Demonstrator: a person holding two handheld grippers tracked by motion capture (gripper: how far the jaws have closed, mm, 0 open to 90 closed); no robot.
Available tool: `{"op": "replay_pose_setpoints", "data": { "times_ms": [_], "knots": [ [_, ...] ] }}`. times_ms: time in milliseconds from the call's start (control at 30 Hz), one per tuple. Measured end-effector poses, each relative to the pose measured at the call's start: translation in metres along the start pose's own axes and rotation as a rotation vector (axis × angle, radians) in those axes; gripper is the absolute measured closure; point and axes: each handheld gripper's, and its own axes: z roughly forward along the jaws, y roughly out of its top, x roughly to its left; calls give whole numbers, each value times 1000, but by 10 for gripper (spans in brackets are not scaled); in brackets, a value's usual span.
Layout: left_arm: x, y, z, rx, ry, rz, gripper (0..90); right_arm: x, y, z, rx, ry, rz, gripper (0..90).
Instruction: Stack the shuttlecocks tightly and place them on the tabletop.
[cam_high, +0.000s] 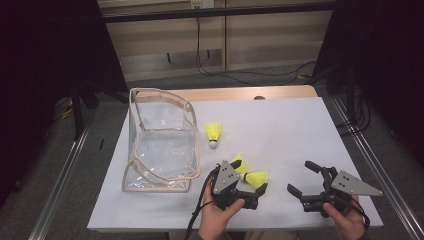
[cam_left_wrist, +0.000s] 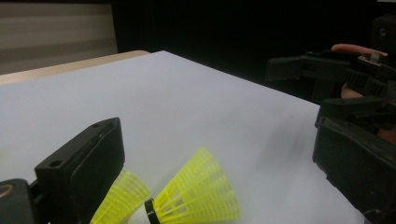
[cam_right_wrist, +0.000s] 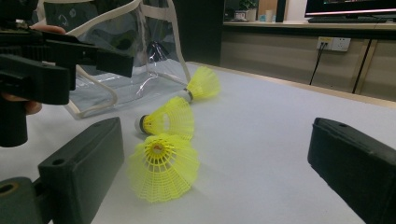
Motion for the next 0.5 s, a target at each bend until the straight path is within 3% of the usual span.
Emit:
{"op": "replay_pose_setpoints", "data": {
  "times_ms": [500],
  "knots": [
    [18, 18, 21, 4, 85, -51, 25, 0, 0, 0, -2, 2, 2, 32]
  ]
}}
